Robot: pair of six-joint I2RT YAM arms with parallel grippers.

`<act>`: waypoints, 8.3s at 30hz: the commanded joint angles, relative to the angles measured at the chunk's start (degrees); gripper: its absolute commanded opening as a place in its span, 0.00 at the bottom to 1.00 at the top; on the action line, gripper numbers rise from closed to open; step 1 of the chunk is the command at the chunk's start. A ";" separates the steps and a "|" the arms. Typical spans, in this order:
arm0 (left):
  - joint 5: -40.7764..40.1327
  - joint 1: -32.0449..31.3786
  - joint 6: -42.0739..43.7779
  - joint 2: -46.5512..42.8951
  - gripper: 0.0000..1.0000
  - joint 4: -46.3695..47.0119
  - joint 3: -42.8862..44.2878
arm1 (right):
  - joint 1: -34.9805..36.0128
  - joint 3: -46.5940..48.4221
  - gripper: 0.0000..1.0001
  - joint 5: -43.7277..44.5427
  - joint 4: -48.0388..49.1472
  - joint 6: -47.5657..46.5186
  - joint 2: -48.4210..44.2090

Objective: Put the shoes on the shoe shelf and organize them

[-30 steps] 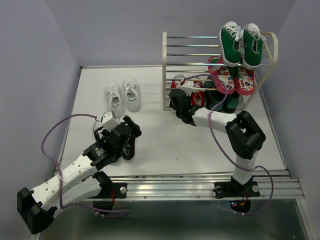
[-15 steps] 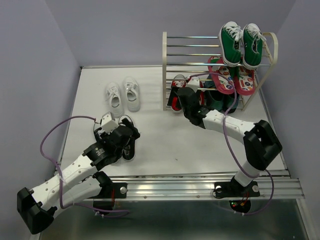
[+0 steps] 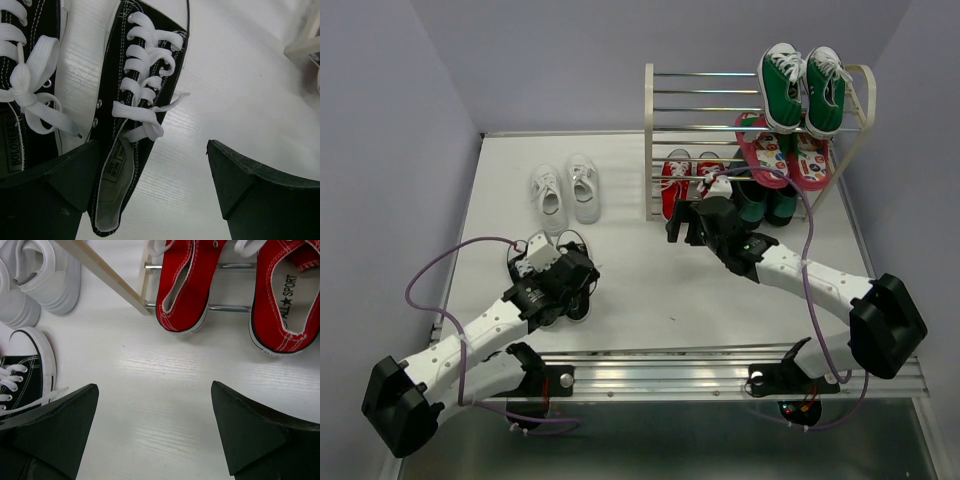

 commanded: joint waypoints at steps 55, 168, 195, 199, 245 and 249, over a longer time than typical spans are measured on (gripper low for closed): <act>3.02 -14.43 -2.75 36.44 0.74 25.20 20.69 | 0.31 -12.52 1.00 0.12 -8.23 -1.72 -18.48; 1.17 12.11 10.61 1.72 0.99 8.41 5.13 | 3.31 26.94 0.01 22.53 -32.41 -8.75 -4.60; 1.52 13.95 11.41 1.02 0.99 9.64 4.51 | -8.91 40.92 0.01 17.87 -20.45 -16.23 11.13; 1.52 13.86 11.32 0.75 0.99 9.64 4.43 | -10.05 41.18 0.01 17.34 -19.31 -16.23 11.92; 2.32 14.30 9.47 -0.57 0.99 7.71 4.34 | -14.28 41.01 0.57 12.86 -19.13 -11.31 13.77; 1.88 14.30 8.34 -0.65 0.99 4.82 5.22 | -14.28 40.57 0.75 10.40 -19.13 -11.48 12.20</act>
